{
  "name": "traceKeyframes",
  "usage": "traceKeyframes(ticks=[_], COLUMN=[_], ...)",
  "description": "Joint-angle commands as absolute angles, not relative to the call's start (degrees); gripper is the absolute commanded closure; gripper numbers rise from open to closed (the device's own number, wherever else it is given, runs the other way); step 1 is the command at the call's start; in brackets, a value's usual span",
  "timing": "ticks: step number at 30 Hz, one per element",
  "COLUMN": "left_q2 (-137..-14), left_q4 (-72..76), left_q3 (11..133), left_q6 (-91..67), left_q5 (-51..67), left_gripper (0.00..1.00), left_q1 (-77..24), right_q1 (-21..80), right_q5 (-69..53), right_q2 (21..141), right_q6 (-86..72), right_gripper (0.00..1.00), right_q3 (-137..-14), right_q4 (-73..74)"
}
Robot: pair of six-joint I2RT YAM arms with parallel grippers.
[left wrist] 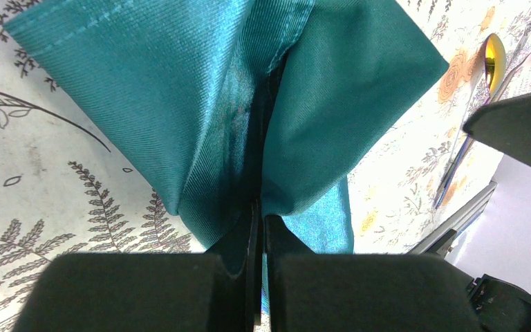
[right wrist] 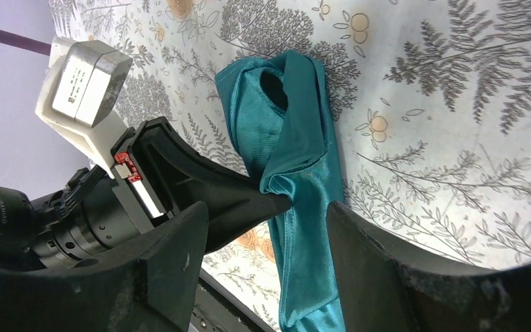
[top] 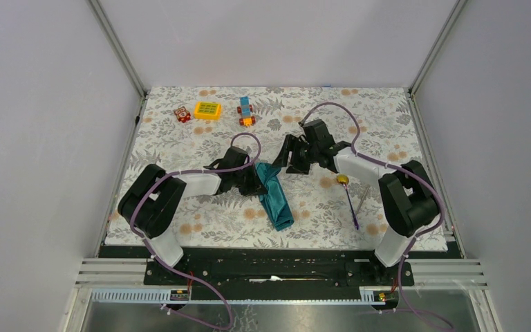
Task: Fold the napkin into a case and place the utensils inside
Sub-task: Stuff the top corner of the smaller-rectangle-folded napkin at the center of the board.
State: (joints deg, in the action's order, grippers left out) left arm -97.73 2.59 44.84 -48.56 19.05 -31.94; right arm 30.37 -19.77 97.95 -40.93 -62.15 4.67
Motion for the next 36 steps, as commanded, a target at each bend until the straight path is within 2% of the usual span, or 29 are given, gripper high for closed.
traceKeyframes(ticks=[1, 15, 19, 25, 32, 33, 36], left_q2=[-97.48, -97.0, -96.99, -96.61, -96.67, -96.58, -96.59], left_q4=[2.87, 2.58, 2.69, 2.67, 1.97, 1.86, 2.05], left_q3=[44.16, 43.88, 44.11, 43.97, 44.35, 44.41, 44.35], left_q6=[-48.43, -48.33, -48.51, -48.43, -48.19, -48.08, -48.21], left_q5=[17.23, 17.27, 17.35, 17.15, 17.23, 17.19, 17.18], left_gripper=[1.0, 1.0, 1.0, 1.0, 1.0, 1.0, 1.0], left_q1=[-31.99, -31.95, -31.97, -31.99, -31.95, -31.99, -32.05], right_q1=[30.06, 28.38, 28.22, 27.95, 28.0, 28.03, 28.08], right_q5=[-25.62, -28.39, -28.62, -28.29, -28.84, -29.03, -29.95], right_q2=[100.3, 107.48, 108.23, 108.73, 110.05, 110.3, 110.8], right_q6=[-41.17, -45.14, -45.27, -44.66, -44.7, -44.69, -44.71], right_gripper=[0.3, 0.38, 0.48, 0.57, 0.61, 0.65, 0.88], right_q3=[-61.46, -61.02, -60.91, -61.7, -62.76, -62.95, -63.51], right_q4=[-2.08, -9.06, -10.48, -10.62, -11.49, -11.63, -11.93])
